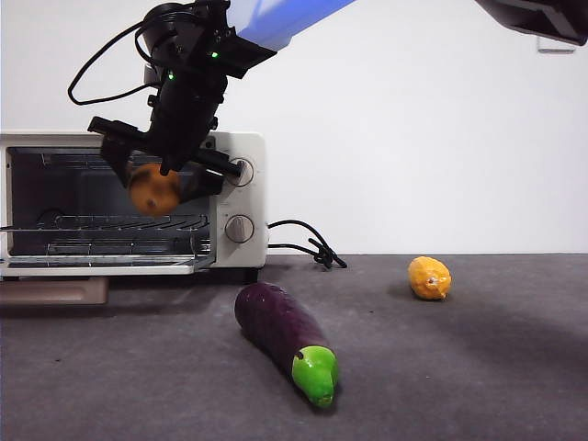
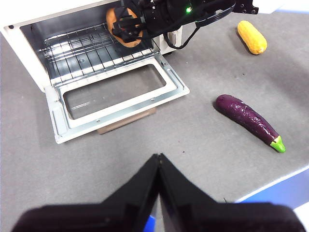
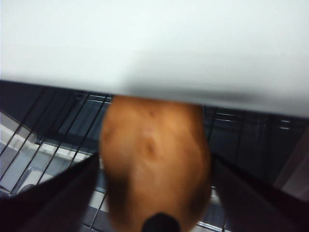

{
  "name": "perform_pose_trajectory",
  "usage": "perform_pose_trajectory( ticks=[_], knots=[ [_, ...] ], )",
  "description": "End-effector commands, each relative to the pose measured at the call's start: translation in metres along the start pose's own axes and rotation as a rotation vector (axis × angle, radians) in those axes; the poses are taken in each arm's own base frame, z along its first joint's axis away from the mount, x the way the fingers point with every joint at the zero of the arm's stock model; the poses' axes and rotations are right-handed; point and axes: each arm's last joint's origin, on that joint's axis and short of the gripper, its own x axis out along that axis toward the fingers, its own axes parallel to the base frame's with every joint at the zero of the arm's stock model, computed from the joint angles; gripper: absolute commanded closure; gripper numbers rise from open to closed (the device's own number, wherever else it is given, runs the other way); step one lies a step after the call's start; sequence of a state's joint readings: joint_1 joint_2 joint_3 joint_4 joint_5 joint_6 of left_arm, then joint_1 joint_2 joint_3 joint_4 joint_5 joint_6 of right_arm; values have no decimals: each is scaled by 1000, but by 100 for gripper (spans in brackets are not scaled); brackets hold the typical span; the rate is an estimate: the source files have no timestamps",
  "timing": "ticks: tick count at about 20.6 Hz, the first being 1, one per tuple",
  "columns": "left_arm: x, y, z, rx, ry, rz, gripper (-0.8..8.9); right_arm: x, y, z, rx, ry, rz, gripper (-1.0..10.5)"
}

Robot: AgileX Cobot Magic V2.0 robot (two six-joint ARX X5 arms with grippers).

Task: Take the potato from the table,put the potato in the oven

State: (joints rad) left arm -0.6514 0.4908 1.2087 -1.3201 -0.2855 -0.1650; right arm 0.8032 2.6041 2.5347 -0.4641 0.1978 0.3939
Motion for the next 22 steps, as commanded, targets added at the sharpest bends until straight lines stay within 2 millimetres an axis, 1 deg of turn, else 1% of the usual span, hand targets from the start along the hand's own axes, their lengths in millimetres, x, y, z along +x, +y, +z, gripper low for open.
perform_pose_trajectory(
  ticks=[1, 6, 13, 19, 22],
  knots=[
    [1, 0, 0, 14, 2, 2, 818, 13, -3, -15, 1, 32, -17, 344],
    [1, 0, 0, 14, 2, 2, 818, 12, -2, -16, 14, 43, -12, 344],
    [1, 0, 0, 14, 2, 2, 818, 8, 1, -14, 54, 100, 62, 344],
    [1, 0, 0, 21, 1, 3, 818, -10, 9, -4, 47, 153, 50, 346],
    [1, 0, 0, 21, 1, 3, 818, -28, 15, 7, 37, 187, 42, 348]
  ],
)
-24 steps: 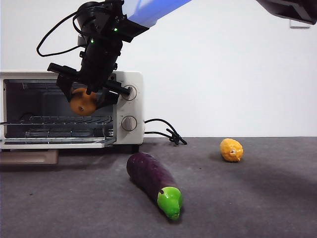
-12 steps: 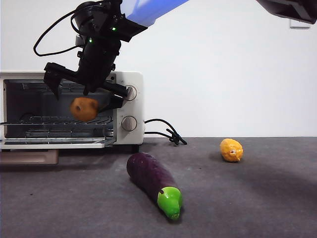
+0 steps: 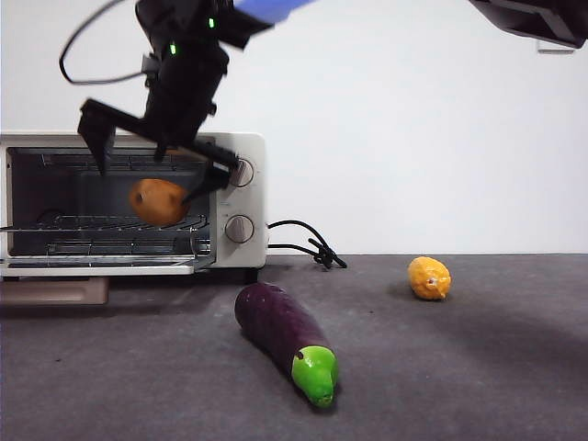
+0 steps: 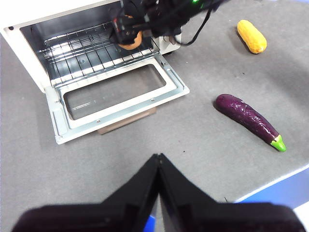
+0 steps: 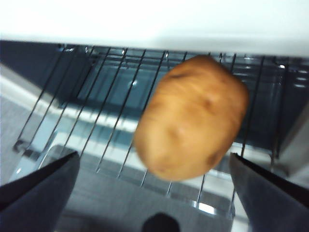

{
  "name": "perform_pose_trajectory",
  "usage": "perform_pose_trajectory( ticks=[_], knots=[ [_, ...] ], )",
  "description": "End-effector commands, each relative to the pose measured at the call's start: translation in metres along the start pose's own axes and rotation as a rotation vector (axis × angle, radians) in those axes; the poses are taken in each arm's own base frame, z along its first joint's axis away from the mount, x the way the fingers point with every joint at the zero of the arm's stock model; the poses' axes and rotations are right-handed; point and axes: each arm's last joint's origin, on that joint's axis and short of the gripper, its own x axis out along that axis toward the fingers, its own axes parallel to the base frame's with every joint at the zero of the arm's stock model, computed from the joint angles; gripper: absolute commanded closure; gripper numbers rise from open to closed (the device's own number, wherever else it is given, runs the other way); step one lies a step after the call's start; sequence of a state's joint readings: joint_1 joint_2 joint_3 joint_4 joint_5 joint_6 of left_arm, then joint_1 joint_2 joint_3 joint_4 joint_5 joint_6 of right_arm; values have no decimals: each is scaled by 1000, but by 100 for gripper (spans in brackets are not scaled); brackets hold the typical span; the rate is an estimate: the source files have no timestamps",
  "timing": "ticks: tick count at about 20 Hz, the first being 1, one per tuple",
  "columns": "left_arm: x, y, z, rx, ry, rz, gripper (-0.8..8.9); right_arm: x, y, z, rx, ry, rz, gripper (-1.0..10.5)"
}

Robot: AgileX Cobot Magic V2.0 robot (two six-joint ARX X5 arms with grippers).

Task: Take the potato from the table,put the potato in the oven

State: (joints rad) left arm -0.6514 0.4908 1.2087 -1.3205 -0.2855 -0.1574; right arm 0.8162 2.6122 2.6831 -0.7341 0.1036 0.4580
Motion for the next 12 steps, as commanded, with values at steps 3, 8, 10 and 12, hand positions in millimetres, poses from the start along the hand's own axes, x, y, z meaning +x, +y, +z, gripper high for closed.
perform_pose_trajectory(
  ticks=[3, 8, 10, 12],
  knots=[
    [1, 0, 0, 14, -2, 23, 818, -42, 19, 4, -77, 100, -14, 349],
    [1, 5, 1, 30, -25, 185, 819, -112, 32, 10, -276, 165, -17, 357],
    [1, 6, 1, 33, -29, 212, 820, -128, 42, 12, -322, 124, 32, 407],
    [1, 6, 1, 41, -32, 240, 821, -149, 46, 19, -324, 95, 69, 528]
  ],
)
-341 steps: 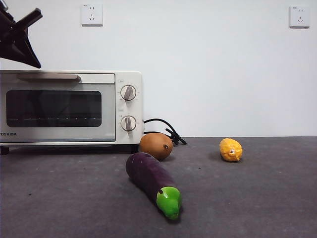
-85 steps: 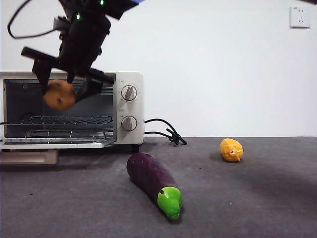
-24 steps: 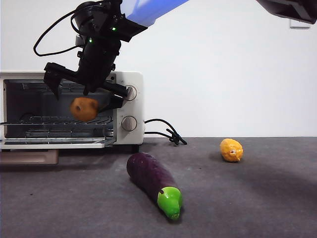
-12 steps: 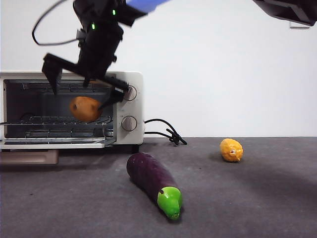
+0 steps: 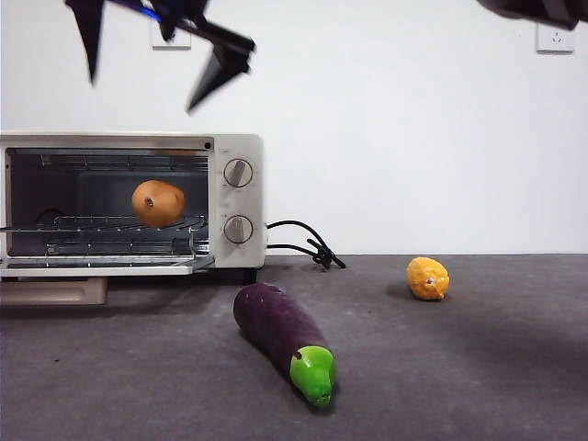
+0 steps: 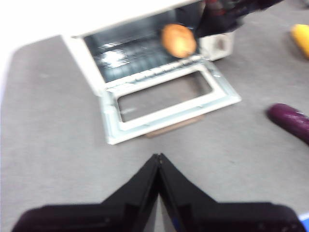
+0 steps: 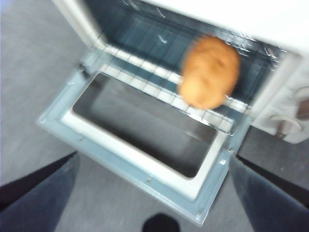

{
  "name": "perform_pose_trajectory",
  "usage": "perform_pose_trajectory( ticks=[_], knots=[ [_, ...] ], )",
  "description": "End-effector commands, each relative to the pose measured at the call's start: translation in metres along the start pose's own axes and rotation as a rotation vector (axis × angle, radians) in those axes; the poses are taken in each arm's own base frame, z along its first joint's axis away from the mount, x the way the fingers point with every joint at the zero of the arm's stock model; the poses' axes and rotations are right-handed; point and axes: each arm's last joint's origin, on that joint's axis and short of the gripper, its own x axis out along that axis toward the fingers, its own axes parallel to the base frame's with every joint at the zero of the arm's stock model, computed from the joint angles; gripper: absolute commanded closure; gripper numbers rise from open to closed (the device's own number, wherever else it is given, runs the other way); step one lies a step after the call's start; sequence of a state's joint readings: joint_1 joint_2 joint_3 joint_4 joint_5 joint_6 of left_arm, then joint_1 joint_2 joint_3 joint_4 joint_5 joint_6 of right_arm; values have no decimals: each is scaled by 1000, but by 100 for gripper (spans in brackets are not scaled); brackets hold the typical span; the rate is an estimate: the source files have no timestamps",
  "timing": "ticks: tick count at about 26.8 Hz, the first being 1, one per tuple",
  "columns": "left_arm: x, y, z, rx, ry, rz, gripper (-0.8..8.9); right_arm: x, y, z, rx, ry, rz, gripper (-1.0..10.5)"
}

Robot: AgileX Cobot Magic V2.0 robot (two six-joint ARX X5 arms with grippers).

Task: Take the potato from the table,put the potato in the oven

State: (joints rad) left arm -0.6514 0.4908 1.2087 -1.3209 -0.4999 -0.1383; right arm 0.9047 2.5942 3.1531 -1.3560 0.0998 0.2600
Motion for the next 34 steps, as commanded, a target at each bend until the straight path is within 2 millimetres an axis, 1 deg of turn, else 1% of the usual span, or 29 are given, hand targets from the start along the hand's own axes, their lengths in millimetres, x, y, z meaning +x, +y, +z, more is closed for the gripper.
perform_pose_trajectory(
  ticks=[1, 2, 4, 5, 6, 14, 19, 24, 27, 31, 34],
  knots=[
    [1, 0, 0, 28, -4, 38, 822, -34, 8, 5, -72, -67, 61, 581],
    [2, 1, 0, 41, -4, 49, 822, -43, 11, 6, -89, -80, 82, 646],
    [1, 2, 0, 44, -10, 90, 822, -59, 18, 7, -122, -105, 109, 827],
    [1, 3, 0, 44, -13, 118, 822, -67, 21, 8, -148, -120, 116, 895],
    [1, 3, 0, 44, -16, 136, 823, -74, 24, 8, -171, -133, 119, 918],
    [1, 4, 1, 60, -29, 175, 823, -130, 37, 8, -236, -221, 167, 919],
    [2, 4, 2, 61, -39, 154, 823, -153, 43, 4, -266, -200, 162, 919],
    [2, 4, 2, 39, -53, 128, 823, -164, 49, -14, -380, -107, -52, 919],
    [3, 3, 2, 46, -58, 107, 823, -170, 43, -28, -427, -29, -67, 919],
    [5, 0, 5, 69, -56, 93, 823, -181, 33, -46, -435, 40, -81, 918],
    [11, -4, 10, 94, -46, 136, 823, -198, 24, -56, -419, 45, -84, 918]
  ],
)
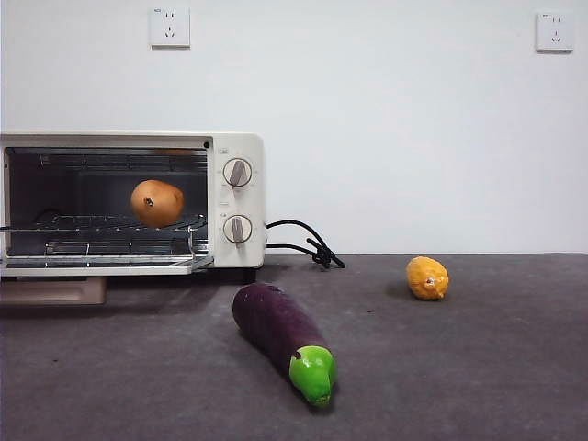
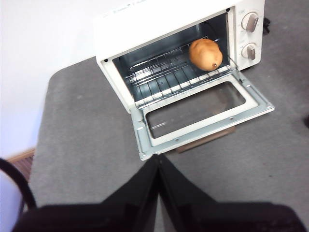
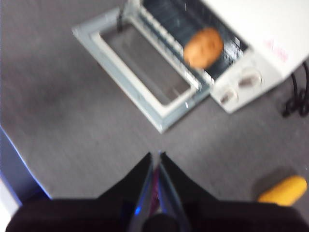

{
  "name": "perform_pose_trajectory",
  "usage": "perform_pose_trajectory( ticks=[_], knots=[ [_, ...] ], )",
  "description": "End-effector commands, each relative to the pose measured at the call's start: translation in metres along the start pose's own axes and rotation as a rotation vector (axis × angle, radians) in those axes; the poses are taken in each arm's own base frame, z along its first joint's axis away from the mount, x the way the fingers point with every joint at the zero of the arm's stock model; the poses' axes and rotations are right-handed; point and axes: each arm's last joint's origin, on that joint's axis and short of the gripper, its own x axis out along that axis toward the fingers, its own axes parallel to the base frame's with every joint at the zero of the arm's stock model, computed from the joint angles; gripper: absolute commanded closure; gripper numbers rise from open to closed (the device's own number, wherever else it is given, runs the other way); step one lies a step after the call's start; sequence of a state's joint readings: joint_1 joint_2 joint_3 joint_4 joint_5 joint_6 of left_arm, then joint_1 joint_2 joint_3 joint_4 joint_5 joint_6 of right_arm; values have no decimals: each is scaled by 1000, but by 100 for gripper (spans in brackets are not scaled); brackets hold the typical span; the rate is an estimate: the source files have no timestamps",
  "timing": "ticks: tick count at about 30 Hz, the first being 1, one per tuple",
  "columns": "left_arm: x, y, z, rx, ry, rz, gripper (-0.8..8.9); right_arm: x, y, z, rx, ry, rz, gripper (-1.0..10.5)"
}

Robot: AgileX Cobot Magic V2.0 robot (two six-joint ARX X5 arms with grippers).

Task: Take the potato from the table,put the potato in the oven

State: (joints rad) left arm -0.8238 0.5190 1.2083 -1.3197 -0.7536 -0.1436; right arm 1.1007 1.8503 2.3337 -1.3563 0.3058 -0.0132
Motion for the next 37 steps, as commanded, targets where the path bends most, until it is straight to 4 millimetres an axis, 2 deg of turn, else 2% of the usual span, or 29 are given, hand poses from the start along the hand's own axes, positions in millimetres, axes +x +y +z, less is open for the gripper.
perform_pose_trajectory(
  ticks=[1, 8, 12, 15, 17, 21, 25, 30, 32, 37],
  knots=[
    [7, -7, 6, 18, 14, 56, 824, -26, -8, -16, 18, 2, -2, 918],
    [26, -27, 24, 90, 46, 66, 824, -95, -29, -42, 90, -139, -22, 918],
    [40, -41, 41, 105, 23, -15, 824, -135, -40, -62, 119, -229, -26, 918],
    [60, -52, 55, 114, 38, -82, 824, -156, -47, -79, 153, -270, -34, 918],
    [82, -56, 62, 107, 89, -150, 824, -164, -50, -91, 173, -278, -44, 918],
    [133, -45, 65, -20, 227, -254, 824, -163, -51, -117, 207, -239, -117, 918],
    [174, -5, 55, -242, 300, -342, 823, -148, -48, -147, 268, -168, -216, 918],
    [206, 51, 35, -566, 288, -381, 823, -131, -42, -178, 332, -125, -288, 918],
    [222, 68, 25, -666, 298, -386, 823, -125, -39, -185, 357, -181, -270, 919],
    [259, 86, -3, -751, 409, -372, 823, -118, -34, -202, 412, -357, -133, 919]
  ],
)
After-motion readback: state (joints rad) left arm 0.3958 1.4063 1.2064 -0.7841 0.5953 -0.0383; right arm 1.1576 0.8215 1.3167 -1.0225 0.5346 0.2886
